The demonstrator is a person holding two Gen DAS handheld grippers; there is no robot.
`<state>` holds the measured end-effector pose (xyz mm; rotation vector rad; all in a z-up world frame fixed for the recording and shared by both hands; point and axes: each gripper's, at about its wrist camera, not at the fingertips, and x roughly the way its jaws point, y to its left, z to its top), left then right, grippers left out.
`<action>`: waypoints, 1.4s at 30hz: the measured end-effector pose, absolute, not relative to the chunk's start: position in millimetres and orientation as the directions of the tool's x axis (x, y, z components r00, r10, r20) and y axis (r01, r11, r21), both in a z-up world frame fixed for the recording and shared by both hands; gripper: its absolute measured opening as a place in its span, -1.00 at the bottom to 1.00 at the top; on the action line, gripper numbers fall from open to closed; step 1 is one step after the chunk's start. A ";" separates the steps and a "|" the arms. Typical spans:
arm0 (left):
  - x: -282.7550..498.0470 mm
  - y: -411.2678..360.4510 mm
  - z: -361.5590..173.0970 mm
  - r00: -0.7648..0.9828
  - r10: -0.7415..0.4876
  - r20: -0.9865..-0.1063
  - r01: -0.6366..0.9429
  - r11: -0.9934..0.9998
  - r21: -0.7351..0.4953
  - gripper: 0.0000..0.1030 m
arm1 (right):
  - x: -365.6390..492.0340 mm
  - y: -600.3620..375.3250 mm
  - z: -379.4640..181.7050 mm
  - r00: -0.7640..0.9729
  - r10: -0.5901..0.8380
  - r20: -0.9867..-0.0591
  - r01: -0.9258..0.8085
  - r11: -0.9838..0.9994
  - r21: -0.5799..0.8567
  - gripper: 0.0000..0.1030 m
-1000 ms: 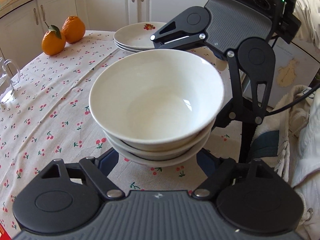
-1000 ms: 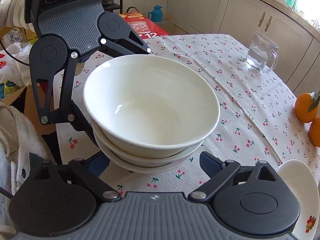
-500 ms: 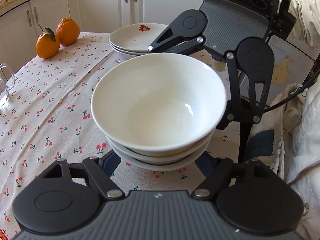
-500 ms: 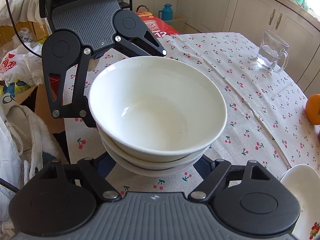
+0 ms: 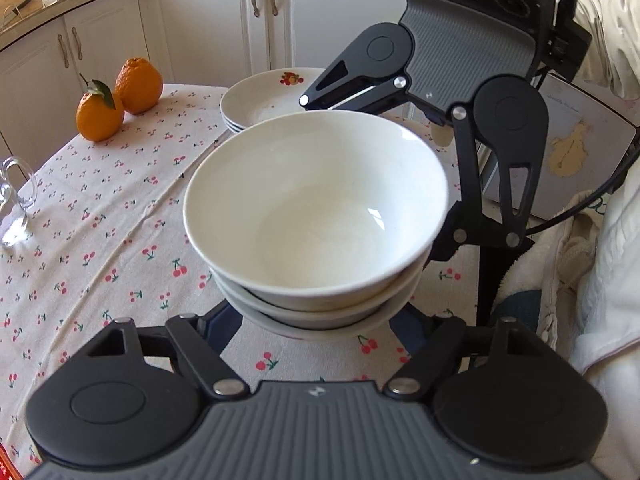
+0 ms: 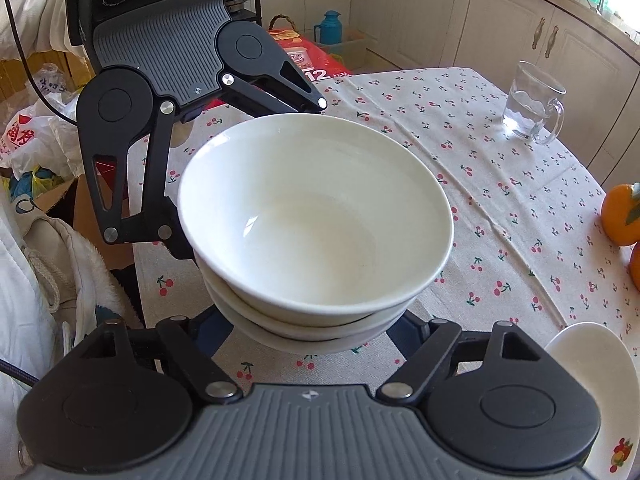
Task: Organize plates and bowls
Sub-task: 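Carry the bowl stack with both grippers and lower it onto the plate stack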
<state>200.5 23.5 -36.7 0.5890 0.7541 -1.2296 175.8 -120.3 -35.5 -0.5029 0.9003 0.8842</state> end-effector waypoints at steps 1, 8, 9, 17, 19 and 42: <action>202.3 19.1 -33.6 0.155 -0.612 -0.776 0.971 0.240 0.006 0.55 | 175.5 -124.3 -31.8 0.327 0.440 -0.837 -0.828 0.561 -0.029 0.66; 220.3 -25.8 -15.2 0.153 -0.644 -0.750 0.982 0.184 0.042 0.55 | 179.6 -164.7 -9.9 0.388 0.410 -0.826 -0.794 0.604 -0.073 0.66; 223.4 -33.6 -13.6 0.150 -0.649 -0.746 0.984 0.175 0.045 0.55 | 181.0 -172.8 -7.3 0.398 0.403 -0.824 -0.787 0.612 -0.081 0.66; 251.6 -97.4 -11.4 0.127 -0.671 -0.730 0.992 0.105 0.076 0.54 | 195.9 -232.6 0.5 0.467 0.333 -0.819 -0.727 0.671 -0.142 0.66; 257.9 -110.2 -13.3 0.123 -0.677 -0.726 0.992 0.092 0.083 0.54 | 202.6 -247.8 0.3 0.481 0.319 -0.817 -0.711 0.686 -0.151 0.66; 281.4 -163.5 -40.8 0.057 -0.657 -0.751 0.998 0.057 0.025 0.54 | 226.9 -309.9 -31.0 0.469 0.301 -0.830 -0.625 0.777 -0.071 0.66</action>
